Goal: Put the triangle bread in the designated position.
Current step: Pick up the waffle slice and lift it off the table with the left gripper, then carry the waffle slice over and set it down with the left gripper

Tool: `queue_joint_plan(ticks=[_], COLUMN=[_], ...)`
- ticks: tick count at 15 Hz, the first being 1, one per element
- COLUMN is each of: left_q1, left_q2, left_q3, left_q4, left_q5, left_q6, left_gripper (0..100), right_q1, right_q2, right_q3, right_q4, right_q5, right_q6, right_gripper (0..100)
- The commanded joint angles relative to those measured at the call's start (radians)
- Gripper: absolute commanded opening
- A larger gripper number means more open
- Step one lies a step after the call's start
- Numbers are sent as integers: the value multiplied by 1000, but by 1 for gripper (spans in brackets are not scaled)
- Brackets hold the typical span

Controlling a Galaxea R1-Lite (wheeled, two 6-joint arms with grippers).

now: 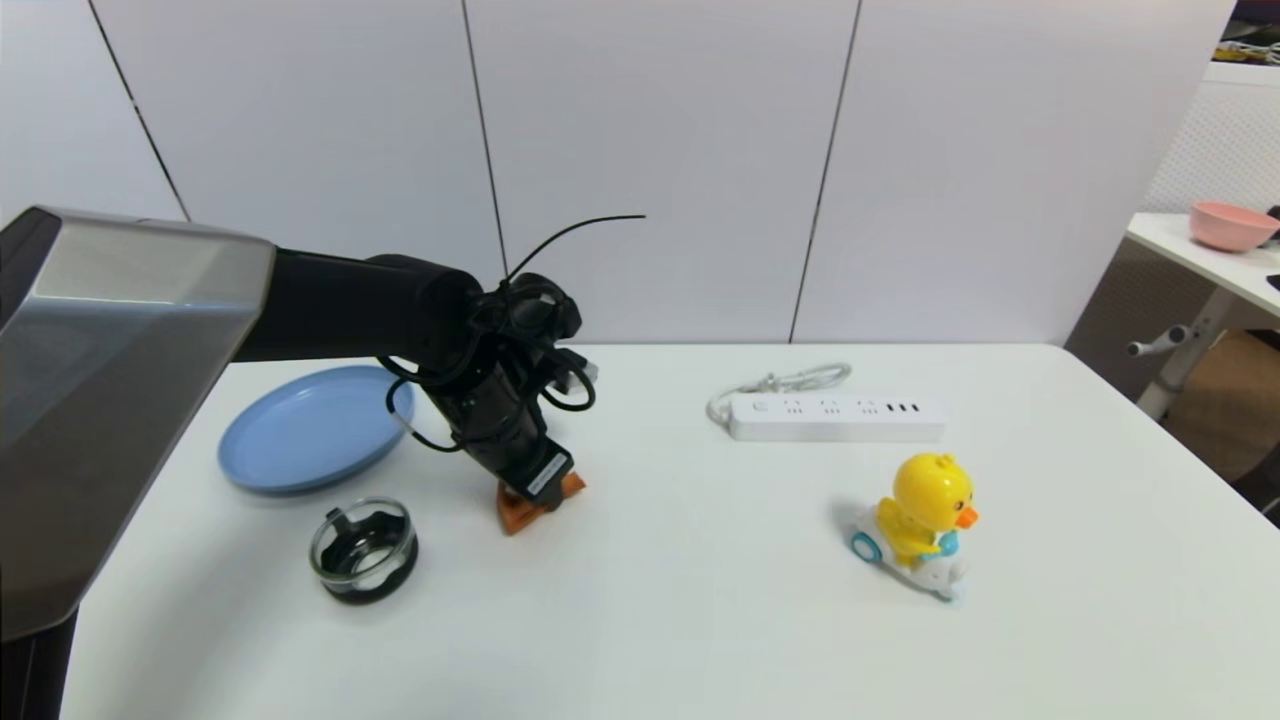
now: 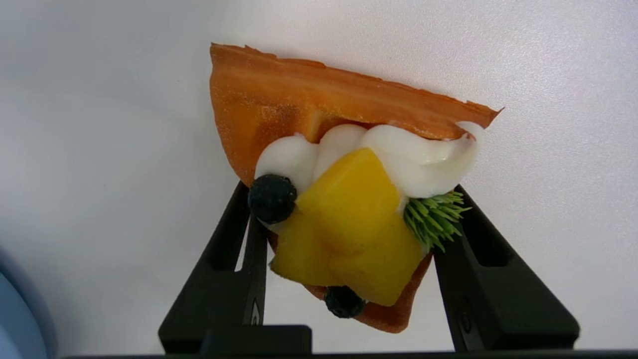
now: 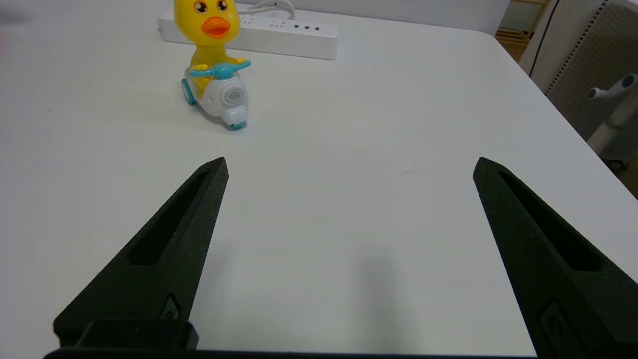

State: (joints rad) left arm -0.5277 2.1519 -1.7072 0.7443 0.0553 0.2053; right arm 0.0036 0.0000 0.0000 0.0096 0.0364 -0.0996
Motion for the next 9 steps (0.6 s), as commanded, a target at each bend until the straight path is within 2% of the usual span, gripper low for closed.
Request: queue_joint_plan(ticks=[1, 5, 9], left_q1=[0, 37, 212], left_q2=[-47, -167, -271], left_q3=[-32, -195, -269], left_q4=[15, 107, 61], left_q5=[5, 89, 109], left_q6=[-3, -99, -103], left_gripper=[0, 0, 0], right_q1=[-1, -1, 1], right_q2=[0, 0, 0], right_q3=[2, 2, 2], right_q4=[1, 0, 0], right_q5=[0, 0, 0], right_q6=[0, 0, -2], right_gripper=[100, 100, 100])
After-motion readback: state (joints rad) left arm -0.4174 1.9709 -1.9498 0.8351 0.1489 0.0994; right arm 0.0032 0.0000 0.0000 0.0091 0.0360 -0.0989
